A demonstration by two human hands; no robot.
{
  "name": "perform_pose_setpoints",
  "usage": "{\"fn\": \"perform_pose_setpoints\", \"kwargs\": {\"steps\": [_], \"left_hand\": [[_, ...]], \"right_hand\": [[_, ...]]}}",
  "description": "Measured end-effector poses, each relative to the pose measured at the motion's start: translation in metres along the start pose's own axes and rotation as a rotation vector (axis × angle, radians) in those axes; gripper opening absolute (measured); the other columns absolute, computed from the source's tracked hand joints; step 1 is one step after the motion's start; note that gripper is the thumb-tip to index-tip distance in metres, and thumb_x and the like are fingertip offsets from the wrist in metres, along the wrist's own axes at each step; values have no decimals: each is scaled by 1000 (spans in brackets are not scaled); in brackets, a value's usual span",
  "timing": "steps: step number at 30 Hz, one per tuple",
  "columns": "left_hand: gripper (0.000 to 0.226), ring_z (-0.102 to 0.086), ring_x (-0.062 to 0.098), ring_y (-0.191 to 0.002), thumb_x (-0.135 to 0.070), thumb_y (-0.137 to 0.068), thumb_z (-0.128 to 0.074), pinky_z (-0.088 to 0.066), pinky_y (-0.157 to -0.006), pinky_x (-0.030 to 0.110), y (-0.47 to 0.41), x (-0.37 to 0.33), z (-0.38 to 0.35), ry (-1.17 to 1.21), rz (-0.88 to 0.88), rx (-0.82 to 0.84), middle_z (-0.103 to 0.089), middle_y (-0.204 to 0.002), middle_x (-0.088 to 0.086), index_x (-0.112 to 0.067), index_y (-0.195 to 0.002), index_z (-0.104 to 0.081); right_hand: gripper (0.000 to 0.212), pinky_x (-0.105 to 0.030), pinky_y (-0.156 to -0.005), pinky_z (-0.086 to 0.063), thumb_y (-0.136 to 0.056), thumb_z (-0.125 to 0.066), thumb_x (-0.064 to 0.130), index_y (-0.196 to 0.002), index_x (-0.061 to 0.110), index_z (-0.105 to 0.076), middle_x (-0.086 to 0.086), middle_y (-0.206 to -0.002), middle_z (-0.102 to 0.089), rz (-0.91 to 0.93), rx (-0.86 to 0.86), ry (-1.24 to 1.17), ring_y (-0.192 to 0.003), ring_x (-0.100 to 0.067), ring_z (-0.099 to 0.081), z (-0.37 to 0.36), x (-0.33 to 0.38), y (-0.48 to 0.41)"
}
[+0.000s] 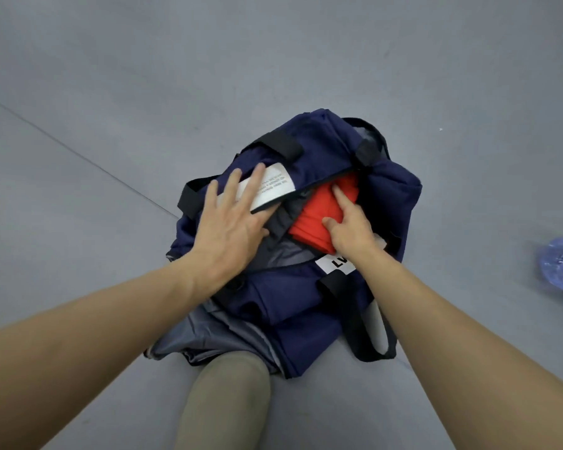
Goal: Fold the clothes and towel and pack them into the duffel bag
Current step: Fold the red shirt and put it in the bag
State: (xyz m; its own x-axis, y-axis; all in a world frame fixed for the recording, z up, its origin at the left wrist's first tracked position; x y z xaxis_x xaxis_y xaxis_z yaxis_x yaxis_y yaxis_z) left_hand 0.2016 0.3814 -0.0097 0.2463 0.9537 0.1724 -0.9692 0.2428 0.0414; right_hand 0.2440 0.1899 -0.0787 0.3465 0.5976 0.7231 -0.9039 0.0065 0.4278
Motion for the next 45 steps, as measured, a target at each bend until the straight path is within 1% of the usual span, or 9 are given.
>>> {"fn": "perform_pose_setpoints", "kwargs": {"steps": [7, 10, 13, 18, 26, 30, 36, 41, 45], "left_hand": [[60, -48, 38, -119, -39, -96, -59, -45, -90, 50, 2, 30, -5, 61, 108, -7, -21, -163, 15, -40, -151, -37], [59, -50, 39, -117, -42, -94, -59, -45, -89, 50, 1, 29, 0, 100, 97, -23, -25, -162, 14, -40, -150, -40], [60, -53, 40, -113, -32, -93, -56, -46, -87, 50, 3, 30, 7, 159, 91, -41, -30, -160, 13, -39, -150, -40], [71, -57, 40, -114, -8, -84, -54, -51, -85, 50, 14, 36, 16, 282, 82, -87, -37, -158, 12, -25, -151, -41], [79, -54, 29, -98, 3, -81, -47, -54, -74, 46, 49, 61, 24, 428, 127, -150, -48, -132, 4, -26, -154, -35], [82, -54, 28, -98, 9, -79, -47, -43, -76, 32, 44, 55, 45, 525, 98, -206, -50, -130, 11, -16, -156, -32], [79, -55, 31, -105, 8, -81, -48, -44, -80, 33, 46, 61, 50, 518, 105, -214, -49, -134, 13, -12, -155, -33], [76, -50, 26, -117, -18, -91, -56, -54, -84, 47, 51, 63, 21, 542, 150, -110, -39, -146, 1, -28, -158, -23], [73, -50, 24, -107, -26, -91, -62, -51, -89, 47, 56, 58, 29, 483, 131, -163, -39, -149, 2, -32, -156, -31]], "right_hand": [[67, -51, -115, -33, -97, -59, 34, -155, 35, -27, -16, -163, -14, 107, -152, 365, -143, -41, -28, 6, 24, 20], [62, -55, -119, -25, -95, -61, 33, -152, 26, -38, -16, -164, -17, 471, -247, 518, -150, -39, -16, -14, 61, 53], [60, -55, -119, -24, -95, -60, 34, -151, 27, -40, -11, -164, -22, 709, -94, 557, -151, -36, -15, -60, 78, 74], [70, -55, -122, -17, -100, -49, 43, -159, 28, -16, -4, -168, -7, 638, -7, 598, -154, -30, 3, -89, 80, 64], [75, -57, -122, -10, -97, -44, 58, -159, 35, -8, -2, -168, 1, 595, -13, 615, -154, -28, 11, -99, 87, 56], [75, -61, -121, -4, -98, -42, 55, -159, 36, -3, -1, -168, 6, 525, 14, 656, -152, -28, 18, -109, 107, 45], [73, -64, -119, 2, -99, -43, 54, -159, 37, -6, 3, -167, 11, 364, 173, 741, -150, -27, 25, -128, 114, 23], [65, -57, -122, -12, -99, -46, 35, -158, 30, -22, -4, -168, -10, 571, 158, 485, -154, -28, 8, -112, 121, 34], [57, -46, -122, -24, -97, -46, 13, -152, 20, -40, -5, -165, -21, 651, 98, 380, -154, -26, -5, -87, 92, 64]]}}
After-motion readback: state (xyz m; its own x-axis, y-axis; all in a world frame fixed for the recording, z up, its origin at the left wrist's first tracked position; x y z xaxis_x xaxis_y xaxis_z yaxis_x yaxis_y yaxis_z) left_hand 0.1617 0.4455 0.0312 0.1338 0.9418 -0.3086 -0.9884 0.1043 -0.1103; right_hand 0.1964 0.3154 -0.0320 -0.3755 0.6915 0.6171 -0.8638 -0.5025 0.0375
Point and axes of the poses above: each hand's wrist, its own y-axis away from the middle knuckle, its own z-axis out of the back of the hand, x = y × z, the point moved 8 cm from there along -y, towards the middle knuckle
